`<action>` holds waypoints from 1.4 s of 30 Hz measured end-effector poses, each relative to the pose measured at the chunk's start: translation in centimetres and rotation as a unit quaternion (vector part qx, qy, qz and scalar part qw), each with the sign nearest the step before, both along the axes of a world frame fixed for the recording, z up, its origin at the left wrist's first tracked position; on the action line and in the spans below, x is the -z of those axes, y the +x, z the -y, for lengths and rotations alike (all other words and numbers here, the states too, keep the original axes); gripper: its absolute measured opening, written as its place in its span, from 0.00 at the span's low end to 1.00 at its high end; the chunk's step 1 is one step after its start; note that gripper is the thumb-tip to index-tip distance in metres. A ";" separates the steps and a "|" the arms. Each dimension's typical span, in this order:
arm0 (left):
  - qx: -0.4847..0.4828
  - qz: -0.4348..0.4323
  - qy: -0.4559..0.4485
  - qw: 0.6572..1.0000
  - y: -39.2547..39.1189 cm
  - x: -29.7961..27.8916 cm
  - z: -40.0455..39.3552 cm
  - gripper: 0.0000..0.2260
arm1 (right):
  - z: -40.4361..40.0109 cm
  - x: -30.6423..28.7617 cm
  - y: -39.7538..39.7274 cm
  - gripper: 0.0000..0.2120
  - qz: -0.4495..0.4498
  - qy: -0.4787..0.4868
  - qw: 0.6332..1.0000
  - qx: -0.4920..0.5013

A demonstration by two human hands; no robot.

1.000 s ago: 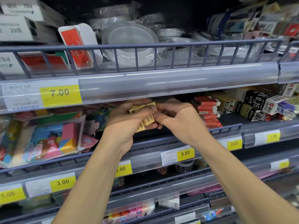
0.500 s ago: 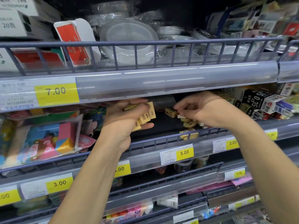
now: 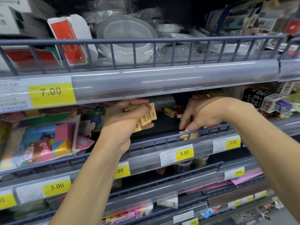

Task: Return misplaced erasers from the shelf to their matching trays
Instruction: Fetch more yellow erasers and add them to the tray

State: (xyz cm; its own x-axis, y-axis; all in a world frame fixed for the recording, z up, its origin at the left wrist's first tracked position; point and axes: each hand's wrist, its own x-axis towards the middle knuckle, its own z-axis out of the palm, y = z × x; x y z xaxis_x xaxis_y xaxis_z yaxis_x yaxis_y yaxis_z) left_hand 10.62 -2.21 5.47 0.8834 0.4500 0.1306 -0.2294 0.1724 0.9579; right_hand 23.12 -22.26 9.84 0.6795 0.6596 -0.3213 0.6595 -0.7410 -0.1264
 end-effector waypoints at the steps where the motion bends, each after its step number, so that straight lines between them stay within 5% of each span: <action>1: 0.000 0.000 0.000 1.000 0.0 0.0 0.0 0.12 | -0.3 0.2 0.0 0.06 0.002 0.010 1.000 -0.003; 7: 0.000 -0.002 0.001 1.000 -0.2 0.1 0.0 0.11 | -0.9 0.9 -0.3 0.02 -0.007 0.076 0.997 0.019; 11: 0.000 -0.007 0.010 1.000 -0.3 0.1 0.1 0.11 | -0.9 0.1 -0.7 0.15 -0.002 0.007 0.999 0.041; 15: -0.004 -0.006 0.015 1.000 -0.3 0.1 0.1 0.12 | -1.8 0.3 -1.2 0.16 0.024 -0.031 0.999 0.036; 20: -0.008 0.004 0.014 1.000 -0.3 0.3 0.0 0.11 | -1.6 0.3 -2.2 0.10 -0.011 0.146 0.986 0.074; 23: -0.002 0.023 0.013 1.000 -0.7 0.3 0.1 0.11 | -0.8 1.0 -3.2 0.14 -0.041 0.321 0.941 0.096; 29: 0.052 0.083 0.015 0.995 -3.8 0.1 1.2 0.06 | 0.7 3.4 -7.1 0.20 -0.130 0.601 0.779 0.127; 32: 0.083 0.086 0.035 0.992 -6.1 1.1 2.0 0.07 | 2.0 5.5 -9.8 0.22 -0.192 0.636 0.737 0.120; 36: 0.127 0.039 0.038 0.990 -9.0 4.9 3.5 0.10 | 3.7 10.1 -13.7 0.13 -0.255 0.658 0.687 0.171; 42: 0.148 -0.111 0.011 0.983 -12.2 13.7 4.4 0.14 | 5.3 20.1 -19.4 0.09 -0.285 0.598 0.687 0.297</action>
